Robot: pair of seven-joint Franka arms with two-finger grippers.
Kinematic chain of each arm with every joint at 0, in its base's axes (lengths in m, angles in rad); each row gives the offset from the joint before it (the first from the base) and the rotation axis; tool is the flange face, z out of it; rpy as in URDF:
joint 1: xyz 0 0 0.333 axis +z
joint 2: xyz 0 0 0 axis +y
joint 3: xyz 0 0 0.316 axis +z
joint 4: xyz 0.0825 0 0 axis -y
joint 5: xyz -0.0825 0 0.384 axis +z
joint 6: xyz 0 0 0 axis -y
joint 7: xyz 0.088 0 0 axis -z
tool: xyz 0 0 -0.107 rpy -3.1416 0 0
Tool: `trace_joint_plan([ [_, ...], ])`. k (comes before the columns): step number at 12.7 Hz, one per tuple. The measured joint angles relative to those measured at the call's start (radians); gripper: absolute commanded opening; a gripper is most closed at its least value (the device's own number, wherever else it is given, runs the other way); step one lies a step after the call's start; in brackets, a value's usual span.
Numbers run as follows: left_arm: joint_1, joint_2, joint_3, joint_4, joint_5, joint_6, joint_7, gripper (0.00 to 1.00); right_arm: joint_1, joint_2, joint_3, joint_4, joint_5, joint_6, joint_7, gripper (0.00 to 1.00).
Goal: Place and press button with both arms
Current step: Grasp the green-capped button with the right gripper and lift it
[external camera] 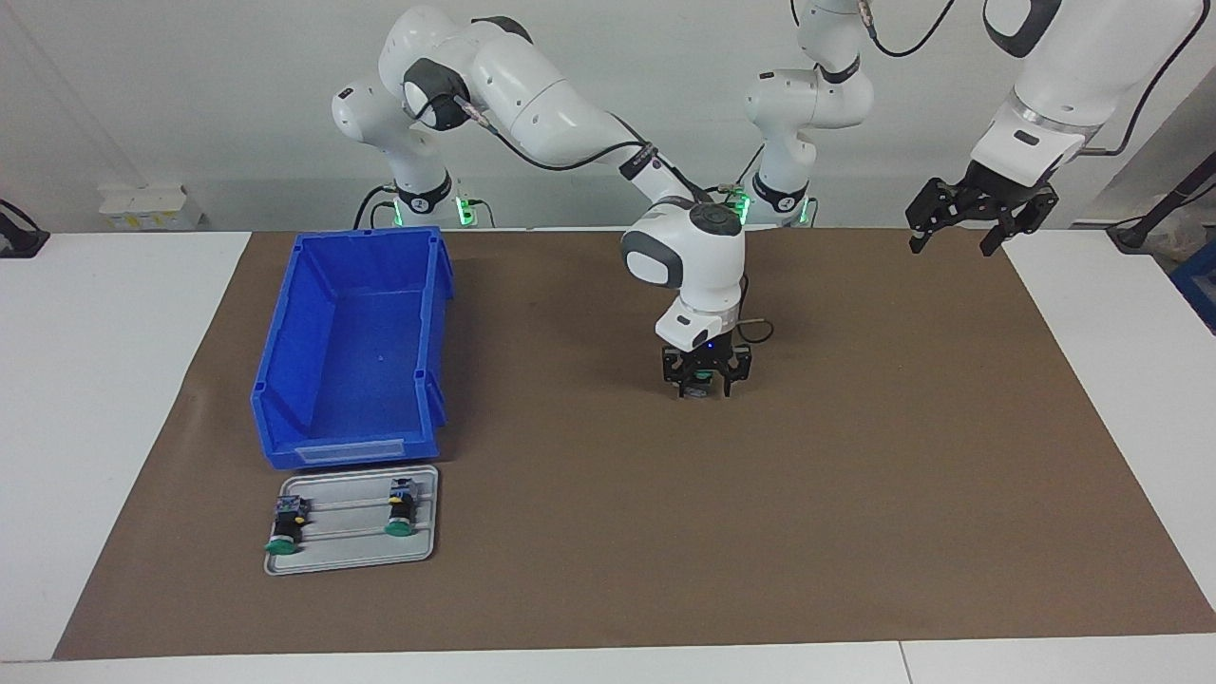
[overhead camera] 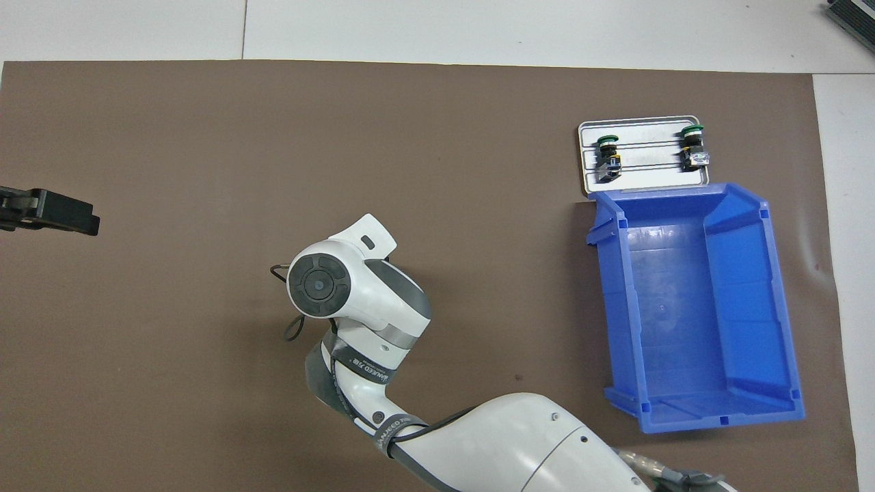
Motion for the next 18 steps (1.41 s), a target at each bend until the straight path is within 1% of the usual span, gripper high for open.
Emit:
trace_joint_plan([
  [4, 0.000, 0.000, 0.000, 0.000, 0.000, 0.000, 0.000, 1.00, -0.001, 0.000, -0.001, 0.002, -0.013, -0.009, 0.022, 0.73],
  [6, 0.000, 0.000, 0.000, 0.000, 0.000, 0.000, 0.000, 1.00, 0.000, 0.000, -0.001, 0.002, -0.013, -0.009, 0.044, 0.68],
  [11, 0.000, 0.000, 0.000, 0.000, 0.000, 0.000, 0.000, 1.00, 0.000, 0.000, -0.001, 0.002, -0.013, -0.009, 0.067, 0.53],
  [13, 0.000, 0.000, 0.000, 0.000, 0.000, 0.000, 0.000, 1.00, 0.000, 0.000, -0.001, 0.002, -0.013, -0.009, 0.076, 0.49],
  [18, 0.000, 0.000, 0.000, 0.000, 0.000, 0.000, 0.000, 1.00, -0.001, -0.001, -0.002, 0.004, -0.013, -0.007, 0.081, 0.33],
])
